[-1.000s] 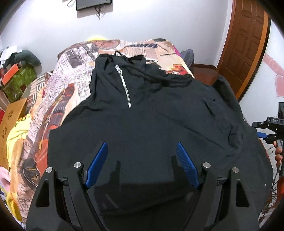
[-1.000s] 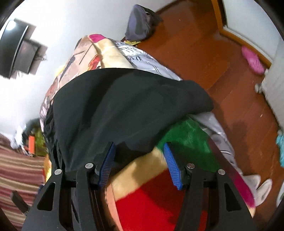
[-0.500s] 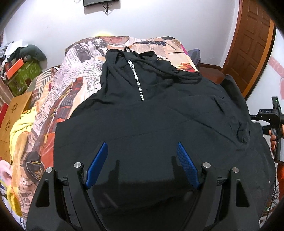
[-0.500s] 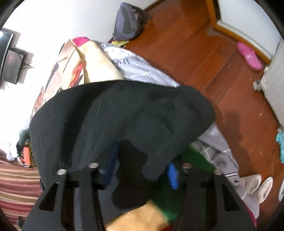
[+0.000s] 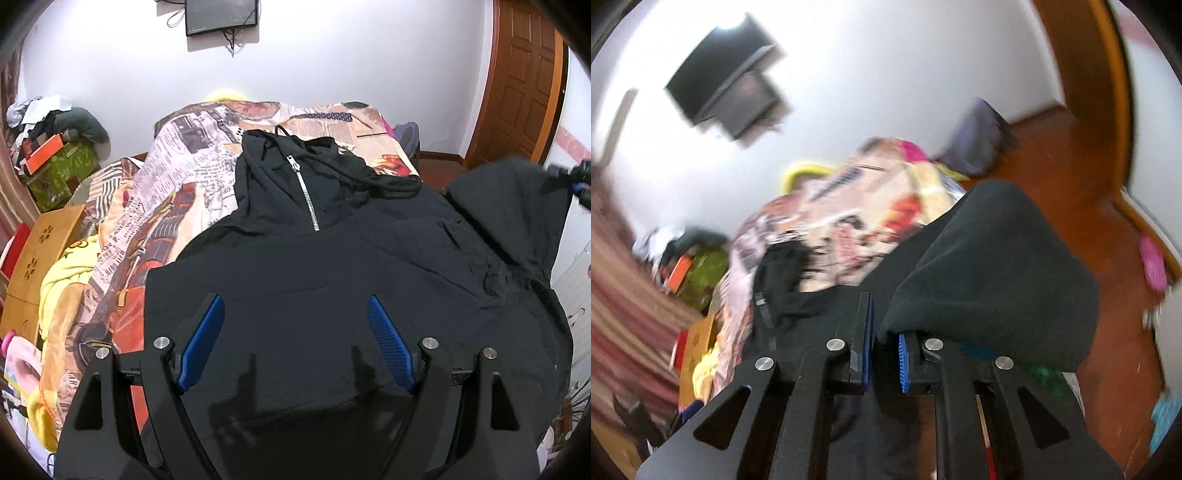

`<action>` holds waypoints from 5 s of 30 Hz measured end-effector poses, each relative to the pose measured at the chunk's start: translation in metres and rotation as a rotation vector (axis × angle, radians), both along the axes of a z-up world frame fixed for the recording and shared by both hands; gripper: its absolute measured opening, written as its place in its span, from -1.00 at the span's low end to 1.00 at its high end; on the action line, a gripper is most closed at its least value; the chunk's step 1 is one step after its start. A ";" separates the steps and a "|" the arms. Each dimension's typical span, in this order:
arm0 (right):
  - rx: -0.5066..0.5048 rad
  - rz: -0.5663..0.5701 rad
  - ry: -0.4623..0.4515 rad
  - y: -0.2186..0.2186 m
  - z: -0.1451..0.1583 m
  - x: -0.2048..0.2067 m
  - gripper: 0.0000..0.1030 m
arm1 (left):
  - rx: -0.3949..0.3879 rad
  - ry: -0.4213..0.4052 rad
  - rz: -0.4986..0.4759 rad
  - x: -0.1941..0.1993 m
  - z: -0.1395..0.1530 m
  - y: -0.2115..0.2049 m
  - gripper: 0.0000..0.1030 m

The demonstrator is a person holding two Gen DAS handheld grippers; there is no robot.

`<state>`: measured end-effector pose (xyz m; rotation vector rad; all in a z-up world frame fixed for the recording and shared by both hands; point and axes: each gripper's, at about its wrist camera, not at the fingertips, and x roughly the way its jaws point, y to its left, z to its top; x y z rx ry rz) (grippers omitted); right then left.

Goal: Fold large clothes

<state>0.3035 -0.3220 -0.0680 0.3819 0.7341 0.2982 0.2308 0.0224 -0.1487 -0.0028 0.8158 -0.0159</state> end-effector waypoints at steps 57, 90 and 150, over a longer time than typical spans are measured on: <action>0.241 -0.110 0.418 -0.007 -0.136 0.013 0.25 | -0.032 0.072 0.000 0.010 -0.033 -0.002 0.54; -0.033 0.337 -0.052 0.195 0.004 -0.026 -0.83 | -0.066 -0.046 0.097 -0.046 0.008 0.064 0.54; -0.336 0.157 0.227 0.060 -0.085 -0.019 -0.14 | 0.040 -0.043 0.001 0.014 0.012 0.026 -0.79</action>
